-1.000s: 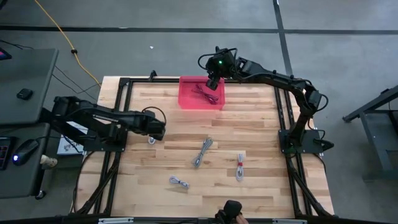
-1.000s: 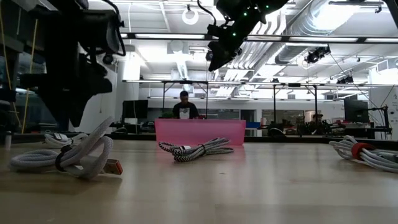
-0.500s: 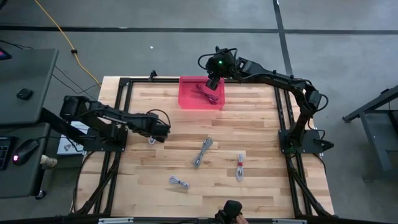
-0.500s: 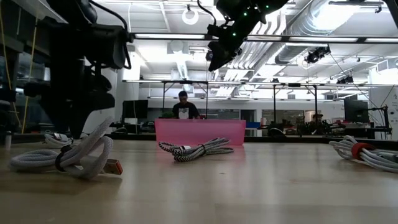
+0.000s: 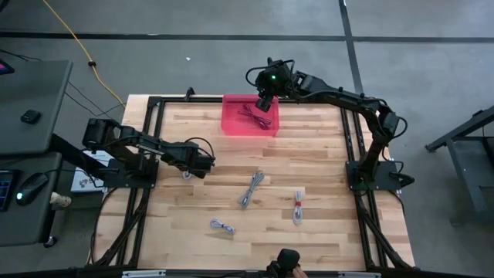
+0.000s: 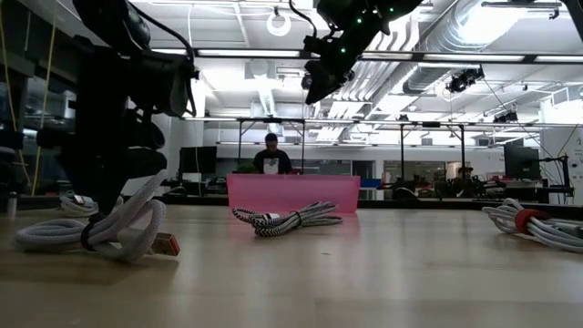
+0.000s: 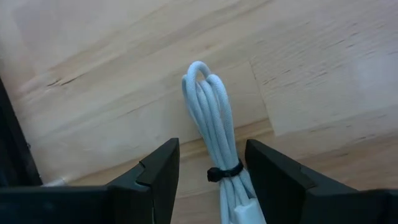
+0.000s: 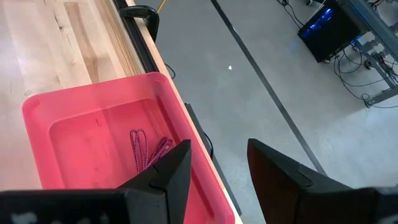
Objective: Pick and place USB-C Cables
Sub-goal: Put the top left white charger into the pink bin
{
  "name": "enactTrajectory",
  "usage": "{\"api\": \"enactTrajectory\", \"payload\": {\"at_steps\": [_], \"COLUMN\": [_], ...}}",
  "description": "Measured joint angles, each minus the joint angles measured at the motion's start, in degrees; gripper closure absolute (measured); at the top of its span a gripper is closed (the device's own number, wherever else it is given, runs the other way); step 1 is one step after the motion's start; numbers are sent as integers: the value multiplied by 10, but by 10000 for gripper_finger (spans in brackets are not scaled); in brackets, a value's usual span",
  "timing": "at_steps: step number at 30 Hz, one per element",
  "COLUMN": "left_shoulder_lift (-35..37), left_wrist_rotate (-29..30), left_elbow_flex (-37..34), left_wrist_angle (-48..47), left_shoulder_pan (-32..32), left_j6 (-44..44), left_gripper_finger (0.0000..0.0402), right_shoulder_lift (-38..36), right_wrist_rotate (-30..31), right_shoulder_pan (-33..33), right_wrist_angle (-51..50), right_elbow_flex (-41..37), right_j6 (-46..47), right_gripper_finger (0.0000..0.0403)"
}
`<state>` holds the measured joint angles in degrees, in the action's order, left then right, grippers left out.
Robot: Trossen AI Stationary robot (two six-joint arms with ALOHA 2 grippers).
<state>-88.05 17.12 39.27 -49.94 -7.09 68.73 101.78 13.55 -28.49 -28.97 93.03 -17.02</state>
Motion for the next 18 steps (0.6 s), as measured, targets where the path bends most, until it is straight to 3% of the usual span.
{"api": "enactTrajectory", "payload": {"at_steps": [6, 18], "left_shoulder_lift": [0, -1], "left_wrist_rotate": [-2, -3], "left_elbow_flex": [0, -1], "left_wrist_angle": [6, 23], "left_shoulder_pan": [0, 0], "left_j6": [-13, -75], "left_gripper_finger": [270, 390], "right_shoulder_lift": [0, 0], "right_wrist_rotate": [0, 0], "right_shoulder_pan": [0, 0], "right_wrist_angle": [0, -2], "right_elbow_flex": [0, 0], "right_j6": [0, 0], "right_gripper_finger": [253, 253]}}
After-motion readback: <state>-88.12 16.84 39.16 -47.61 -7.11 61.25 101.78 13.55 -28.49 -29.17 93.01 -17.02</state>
